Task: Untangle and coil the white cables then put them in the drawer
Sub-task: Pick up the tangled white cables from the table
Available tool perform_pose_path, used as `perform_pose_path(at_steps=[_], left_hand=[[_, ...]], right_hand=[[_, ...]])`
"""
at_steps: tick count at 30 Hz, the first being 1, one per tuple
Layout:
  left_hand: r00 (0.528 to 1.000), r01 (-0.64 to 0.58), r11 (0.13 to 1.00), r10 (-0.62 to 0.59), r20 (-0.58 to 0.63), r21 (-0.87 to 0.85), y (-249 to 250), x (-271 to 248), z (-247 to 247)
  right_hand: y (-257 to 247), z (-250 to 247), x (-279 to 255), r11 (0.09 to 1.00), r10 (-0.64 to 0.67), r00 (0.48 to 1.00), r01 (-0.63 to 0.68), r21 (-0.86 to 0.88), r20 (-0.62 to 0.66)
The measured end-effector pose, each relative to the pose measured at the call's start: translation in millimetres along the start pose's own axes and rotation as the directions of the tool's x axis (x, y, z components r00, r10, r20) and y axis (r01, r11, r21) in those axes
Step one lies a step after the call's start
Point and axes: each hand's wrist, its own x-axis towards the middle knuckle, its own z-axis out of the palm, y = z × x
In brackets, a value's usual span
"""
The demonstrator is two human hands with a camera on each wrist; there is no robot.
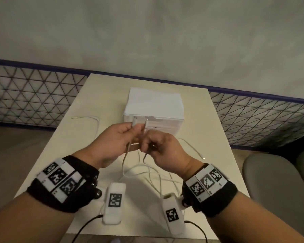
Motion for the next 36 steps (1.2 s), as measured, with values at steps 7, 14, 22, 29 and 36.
perform_pose_path(at_steps=[7,14,22,29,36], left_hand=[[0.981,0.026,0.995,-0.045,-0.190,-0.100,-8,-27,-43],[0.782,-0.044,0.930,-0.195,-0.592,-0.364,-48,-61,-101],[0.753,-0.060,0.964,-0.128,-0.645,-0.261,-49,-78,-121],[0.754,-0.033,0.971,-0.130,-0.644,-0.235,-51,-79,-130],[0.887,-0.019,0.987,-0.058,-0.458,-0.162,-25,-47,-90]], right_hand=[[-15,46,31,0.987,-0.047,0.978,0.014,0.163,0.205],[57,55,65,0.894,0.447,0.892,-0.443,-0.069,0.066],[125,80,72,0.514,0.735,0.650,-0.351,-0.783,0.191],[112,96,79,0.614,0.682,0.701,-0.393,-0.684,0.209],[17,63,82,0.788,0.442,0.875,-0.484,0.382,0.197]])
